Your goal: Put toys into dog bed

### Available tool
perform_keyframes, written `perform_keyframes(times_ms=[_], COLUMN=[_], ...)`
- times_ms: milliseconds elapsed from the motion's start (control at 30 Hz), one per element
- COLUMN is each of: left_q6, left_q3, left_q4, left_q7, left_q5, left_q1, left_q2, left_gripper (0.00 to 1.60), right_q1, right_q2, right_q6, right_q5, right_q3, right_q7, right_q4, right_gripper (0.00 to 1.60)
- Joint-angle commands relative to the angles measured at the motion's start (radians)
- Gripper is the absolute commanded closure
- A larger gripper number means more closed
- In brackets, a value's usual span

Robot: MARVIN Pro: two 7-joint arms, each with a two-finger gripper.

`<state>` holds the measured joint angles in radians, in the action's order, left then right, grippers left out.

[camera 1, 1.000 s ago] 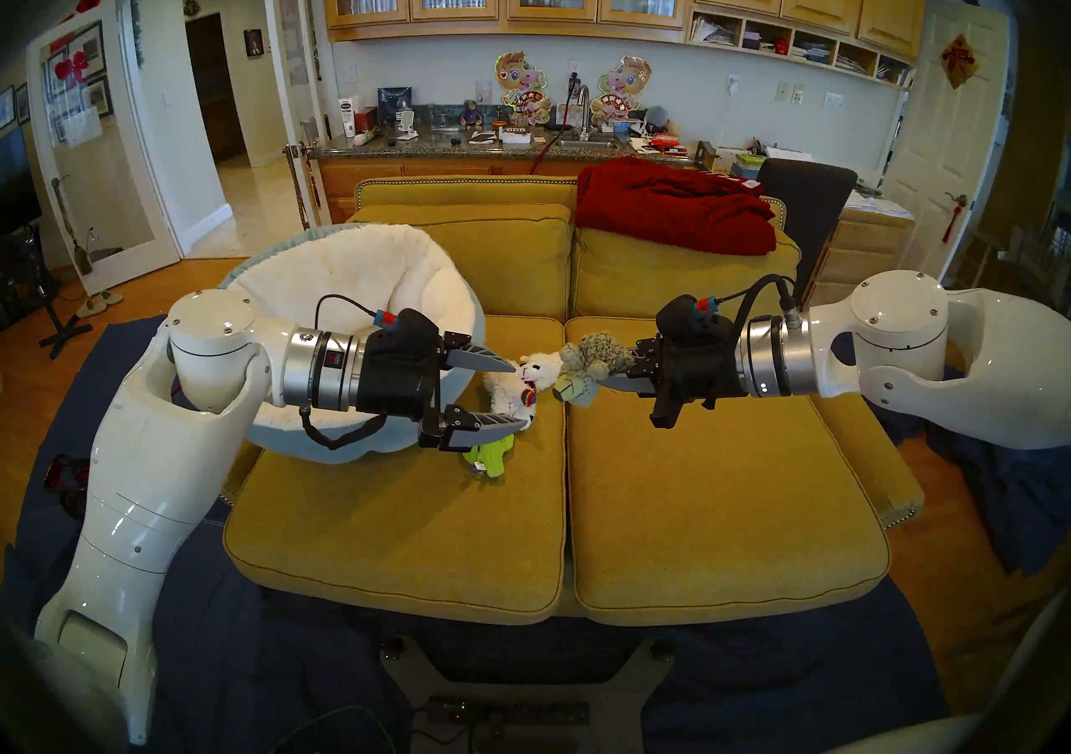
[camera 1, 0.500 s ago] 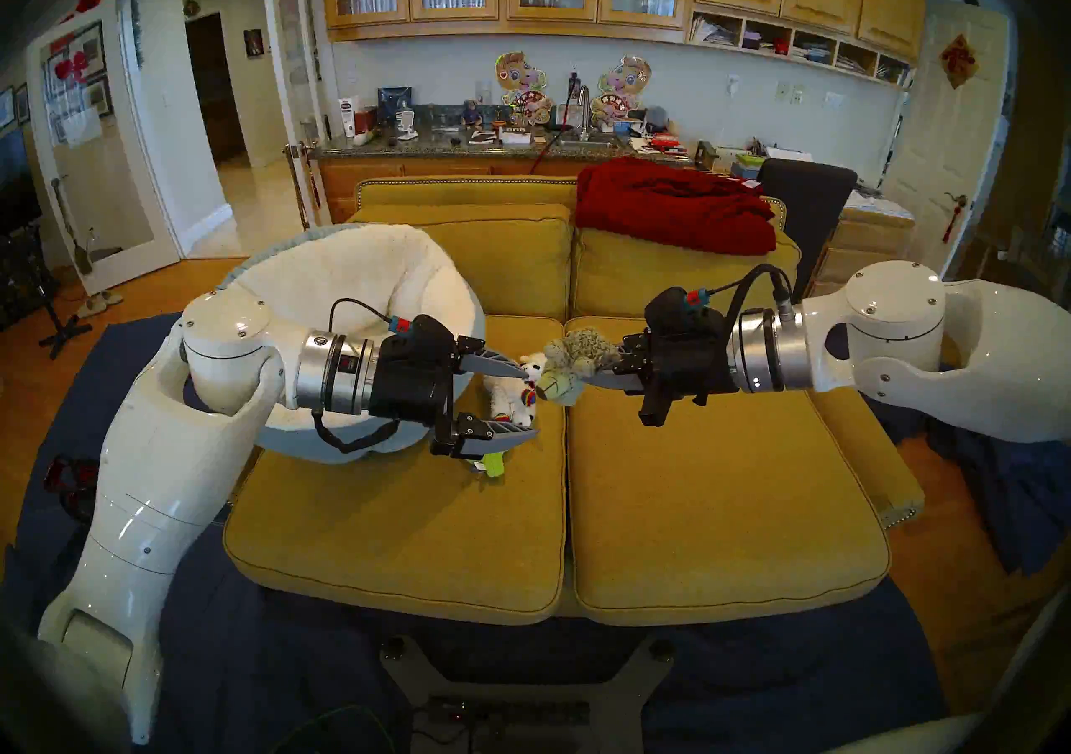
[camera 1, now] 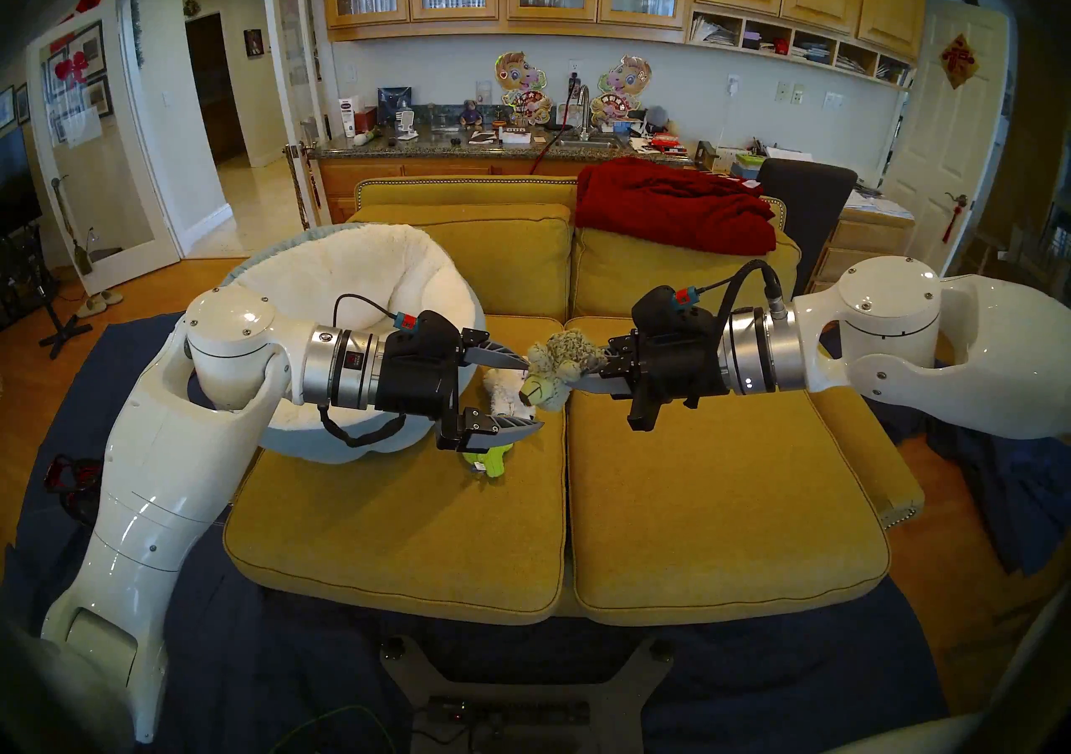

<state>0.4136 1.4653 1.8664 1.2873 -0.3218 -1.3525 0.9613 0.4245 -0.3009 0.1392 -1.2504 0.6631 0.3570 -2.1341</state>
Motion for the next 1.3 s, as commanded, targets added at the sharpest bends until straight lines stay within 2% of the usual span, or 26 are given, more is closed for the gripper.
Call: perform_keyframes(times_ms=[0,500,867,900,1000,1033,1100,1133,1233,1267], left_q6=[0.0,-0.009,-0.009,-0.009,-0.007,-0.007,-0.006,-0.005,-0.002,-0.001], left_q3=[-0.007,-0.042,-0.042,-0.042,-0.039,-0.039,-0.036,-0.036,-0.033,-0.033], left_q4=[0.018,-0.002,-0.005,-0.005,-0.003,-0.002,0.0,0.0,0.002,0.003], left_q7=[-0.004,-0.016,-0.028,-0.029,-0.034,-0.035,-0.042,-0.043,-0.05,-0.051], left_q5=[-0.003,0.022,0.029,0.029,0.03,0.03,0.031,0.031,0.031,0.03], left_q1=[0.038,0.064,0.061,0.061,0.058,0.057,0.054,0.054,0.052,0.051], left_q2=[0.017,0.027,0.028,0.028,0.029,0.03,0.032,0.033,0.035,0.036], left_gripper=[0.0,0.0,0.02,0.21,0.54,0.78,0.94,1.11,1.3,1.47], right_q1=[0.019,0.022,0.022,0.022,0.022,0.022,0.022,0.023,0.023,0.023], right_q2=[-0.011,-0.008,0.0,0.0,0.003,0.004,0.006,0.007,0.01,0.011], right_q6=[-0.02,-0.028,-0.028,-0.028,-0.028,-0.028,-0.03,-0.03,-0.031,-0.031], right_q5=[-0.016,-0.04,-0.037,-0.036,-0.034,-0.035,-0.035,-0.035,-0.036,-0.036], right_q3=[-0.029,-0.025,-0.021,-0.021,-0.021,-0.021,-0.021,-0.021,-0.021,-0.021], right_q7=[-0.007,0.009,0.022,0.023,0.028,0.029,0.032,0.033,0.038,0.039], right_q4=[-0.002,-0.01,-0.017,-0.018,-0.022,-0.022,-0.023,-0.024,-0.025,-0.026], right_gripper=[1.6,1.6,1.6,1.6,1.6,1.6,1.6,1.6,1.6,1.6])
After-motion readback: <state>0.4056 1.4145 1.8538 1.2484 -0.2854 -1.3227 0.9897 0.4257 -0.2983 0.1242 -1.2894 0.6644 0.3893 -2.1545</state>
